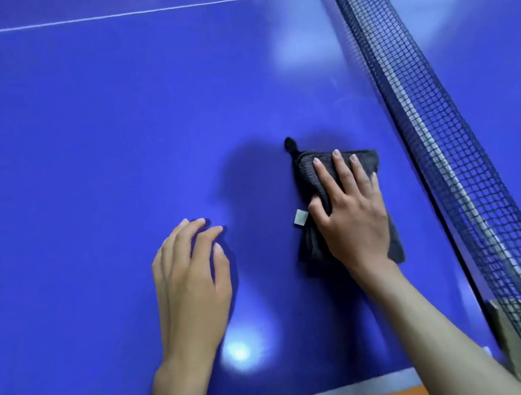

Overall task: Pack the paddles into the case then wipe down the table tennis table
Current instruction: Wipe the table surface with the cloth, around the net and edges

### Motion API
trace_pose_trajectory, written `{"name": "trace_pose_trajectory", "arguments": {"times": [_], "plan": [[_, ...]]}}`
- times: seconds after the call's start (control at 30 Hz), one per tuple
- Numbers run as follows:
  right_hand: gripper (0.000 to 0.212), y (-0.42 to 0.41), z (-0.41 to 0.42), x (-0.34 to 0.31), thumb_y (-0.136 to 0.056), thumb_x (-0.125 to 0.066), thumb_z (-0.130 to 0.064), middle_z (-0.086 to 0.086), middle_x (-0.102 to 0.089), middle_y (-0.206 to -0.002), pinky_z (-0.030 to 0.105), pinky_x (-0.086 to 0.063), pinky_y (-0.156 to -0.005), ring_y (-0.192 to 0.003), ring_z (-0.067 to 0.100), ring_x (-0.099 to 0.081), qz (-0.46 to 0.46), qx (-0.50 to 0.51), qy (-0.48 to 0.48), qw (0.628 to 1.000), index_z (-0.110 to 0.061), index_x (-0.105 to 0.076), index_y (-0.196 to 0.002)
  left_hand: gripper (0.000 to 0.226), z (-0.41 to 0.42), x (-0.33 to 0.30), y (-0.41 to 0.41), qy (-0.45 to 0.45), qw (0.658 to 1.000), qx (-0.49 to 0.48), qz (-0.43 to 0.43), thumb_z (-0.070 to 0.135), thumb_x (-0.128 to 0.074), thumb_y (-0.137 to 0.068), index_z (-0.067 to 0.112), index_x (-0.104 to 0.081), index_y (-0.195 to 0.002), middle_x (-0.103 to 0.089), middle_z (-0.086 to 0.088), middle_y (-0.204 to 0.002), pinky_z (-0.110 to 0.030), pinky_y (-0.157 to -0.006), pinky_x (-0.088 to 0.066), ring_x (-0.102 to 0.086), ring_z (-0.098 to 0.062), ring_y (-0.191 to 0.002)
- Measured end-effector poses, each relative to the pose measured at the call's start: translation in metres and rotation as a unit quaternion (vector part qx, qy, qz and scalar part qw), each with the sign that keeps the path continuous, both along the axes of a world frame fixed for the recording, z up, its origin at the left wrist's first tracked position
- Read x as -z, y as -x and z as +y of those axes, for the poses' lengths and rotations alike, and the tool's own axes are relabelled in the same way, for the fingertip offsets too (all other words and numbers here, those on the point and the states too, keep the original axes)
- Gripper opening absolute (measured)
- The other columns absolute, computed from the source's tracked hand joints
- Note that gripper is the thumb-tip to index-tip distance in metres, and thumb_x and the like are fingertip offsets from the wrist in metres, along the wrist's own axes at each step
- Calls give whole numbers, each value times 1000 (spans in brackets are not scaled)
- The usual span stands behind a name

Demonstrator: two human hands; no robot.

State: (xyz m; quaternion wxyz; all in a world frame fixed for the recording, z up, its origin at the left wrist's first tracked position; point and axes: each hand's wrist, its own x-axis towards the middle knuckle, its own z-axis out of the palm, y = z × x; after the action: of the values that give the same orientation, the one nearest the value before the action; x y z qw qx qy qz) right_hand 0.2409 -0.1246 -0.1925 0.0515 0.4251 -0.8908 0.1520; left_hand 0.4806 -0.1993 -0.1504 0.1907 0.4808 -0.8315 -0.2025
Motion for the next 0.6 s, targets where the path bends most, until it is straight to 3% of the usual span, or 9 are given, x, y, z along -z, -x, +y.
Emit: {"name": "trace_pose_trajectory", "arguments": {"times": [0.13, 0.6], "plan": [[62, -54, -43, -1, -94, -47, -43, 2, -39, -167, 53, -22, -128, -156, 27, -30, -1, -21, -3, 1000, -32, -49, -156, 30, -31, -4, -42, 2, 1000, -28, 12, 22, -47, -103, 19, -68, -125, -58, 3, -138, -35, -116, -28, -45, -20, -142], [64, -281, -205, -5, -95, -44, -42, 5, -32, -170, 56, -24, -126, -158, 29, -27, 12, -89, -32, 995, -28, -46, -158, 29, -161, -7, -206, 2, 993, -116, 21, 20, -49, -101, 17, -70, -120, -62, 0, -134, -39, -109, -37, -51, -22, -136]]}}
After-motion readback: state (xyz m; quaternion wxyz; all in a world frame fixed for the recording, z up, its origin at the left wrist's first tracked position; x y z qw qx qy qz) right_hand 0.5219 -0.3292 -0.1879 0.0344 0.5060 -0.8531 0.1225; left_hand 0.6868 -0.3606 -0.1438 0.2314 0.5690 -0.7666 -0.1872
